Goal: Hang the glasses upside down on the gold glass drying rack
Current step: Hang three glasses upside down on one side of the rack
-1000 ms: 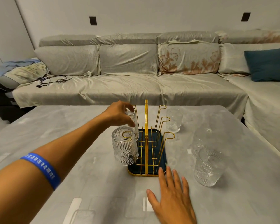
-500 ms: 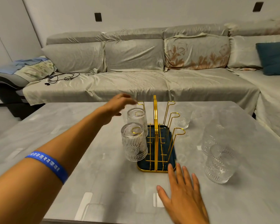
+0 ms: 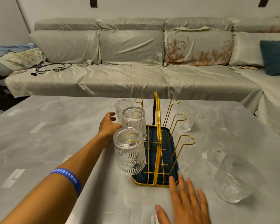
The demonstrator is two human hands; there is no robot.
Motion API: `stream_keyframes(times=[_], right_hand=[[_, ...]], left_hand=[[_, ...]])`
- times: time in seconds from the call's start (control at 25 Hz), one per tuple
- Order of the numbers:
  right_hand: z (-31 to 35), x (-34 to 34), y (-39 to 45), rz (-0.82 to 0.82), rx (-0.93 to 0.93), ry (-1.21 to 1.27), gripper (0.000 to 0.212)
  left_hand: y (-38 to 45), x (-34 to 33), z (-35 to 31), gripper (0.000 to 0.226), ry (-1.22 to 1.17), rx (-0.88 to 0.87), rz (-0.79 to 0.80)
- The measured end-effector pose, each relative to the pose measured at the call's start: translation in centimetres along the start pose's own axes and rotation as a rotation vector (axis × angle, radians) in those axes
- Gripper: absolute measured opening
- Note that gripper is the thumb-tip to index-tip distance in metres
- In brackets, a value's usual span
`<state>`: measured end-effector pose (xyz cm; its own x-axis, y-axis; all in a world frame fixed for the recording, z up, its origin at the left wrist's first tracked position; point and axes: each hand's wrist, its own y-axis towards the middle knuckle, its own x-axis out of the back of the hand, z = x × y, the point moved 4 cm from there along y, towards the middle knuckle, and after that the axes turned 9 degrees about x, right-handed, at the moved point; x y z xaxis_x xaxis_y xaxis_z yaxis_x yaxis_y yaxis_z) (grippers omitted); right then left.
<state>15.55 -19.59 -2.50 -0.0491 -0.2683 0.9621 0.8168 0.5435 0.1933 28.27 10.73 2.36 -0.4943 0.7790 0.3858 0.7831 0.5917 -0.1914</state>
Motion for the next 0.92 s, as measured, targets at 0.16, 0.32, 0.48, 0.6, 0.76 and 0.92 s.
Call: stream_keyframes(times=[0.16, 0.32, 0.48, 0.6, 0.76, 0.92], right_hand=[[-0.9, -1.1, 0.1, -0.064, 0.03, -0.032, 0.085], [-1.5, -2.3, 0.8, -0.049, 0.04, -0.163, 0.09], [-1.1, -1.4, 0.7, -0.099, 0.036, -0.124, 0.094], [-0.3, -0.3, 0.4, -0.102, 0.067, -0.002, 0.089], [0.5, -0.1, -0.2, -0.013, 0.055, 0.068, 0.088], [-0.3, -0.5, 1.0, 0.027, 0.017, -0.146, 0.135]], left_hand=[[2.9, -1.4, -1.4, 0.054, -0.009, -0.031, -0.034], [4.3, -1.8, -1.1, 0.036, 0.076, -0.016, -0.086], [2.4, 1.0, -1.1, 0.06, 0.148, -0.004, -0.143], [-0.5, 4.9, -2.7, 0.079, 0.273, -0.116, -0.247], [-3.7, 10.2, -7.4, 0.082, 0.206, -0.264, -0.317], [-6.3, 12.3, -12.8, 0.076, 0.008, -0.33, -0.242]])
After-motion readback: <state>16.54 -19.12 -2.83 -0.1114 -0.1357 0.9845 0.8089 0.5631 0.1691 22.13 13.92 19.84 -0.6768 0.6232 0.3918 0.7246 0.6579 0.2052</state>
